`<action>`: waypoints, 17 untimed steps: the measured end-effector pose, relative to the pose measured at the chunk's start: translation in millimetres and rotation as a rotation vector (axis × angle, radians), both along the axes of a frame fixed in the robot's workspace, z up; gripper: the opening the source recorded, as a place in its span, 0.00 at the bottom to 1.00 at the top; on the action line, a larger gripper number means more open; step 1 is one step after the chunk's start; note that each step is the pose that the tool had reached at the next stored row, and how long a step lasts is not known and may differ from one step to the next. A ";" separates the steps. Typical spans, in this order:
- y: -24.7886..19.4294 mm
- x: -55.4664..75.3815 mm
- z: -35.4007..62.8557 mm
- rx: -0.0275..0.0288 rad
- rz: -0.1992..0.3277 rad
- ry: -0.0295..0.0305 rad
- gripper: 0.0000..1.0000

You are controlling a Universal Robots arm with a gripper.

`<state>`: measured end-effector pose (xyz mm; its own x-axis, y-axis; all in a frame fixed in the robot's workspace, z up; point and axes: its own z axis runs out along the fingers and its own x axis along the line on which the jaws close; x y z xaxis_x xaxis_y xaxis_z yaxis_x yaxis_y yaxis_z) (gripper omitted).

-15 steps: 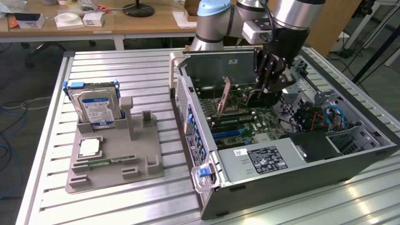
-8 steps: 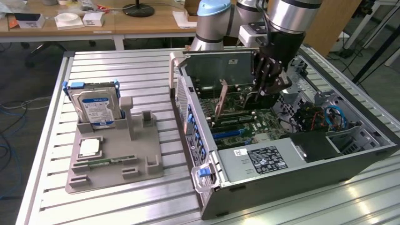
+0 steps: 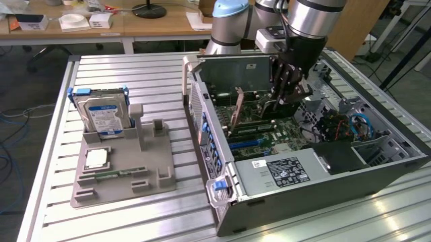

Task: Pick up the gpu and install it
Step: 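Insert the gpu into the slot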

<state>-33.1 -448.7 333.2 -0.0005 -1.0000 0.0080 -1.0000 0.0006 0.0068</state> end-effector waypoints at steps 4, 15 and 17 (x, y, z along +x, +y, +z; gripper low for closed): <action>-0.9 -0.9 -1.5 -0.0001 0.000 -0.0001 0.26; -4.6 -2.4 -5.4 -0.0001 0.000 -0.0001 0.26; -4.9 -2.3 -5.8 -0.0006 0.000 0.0000 0.26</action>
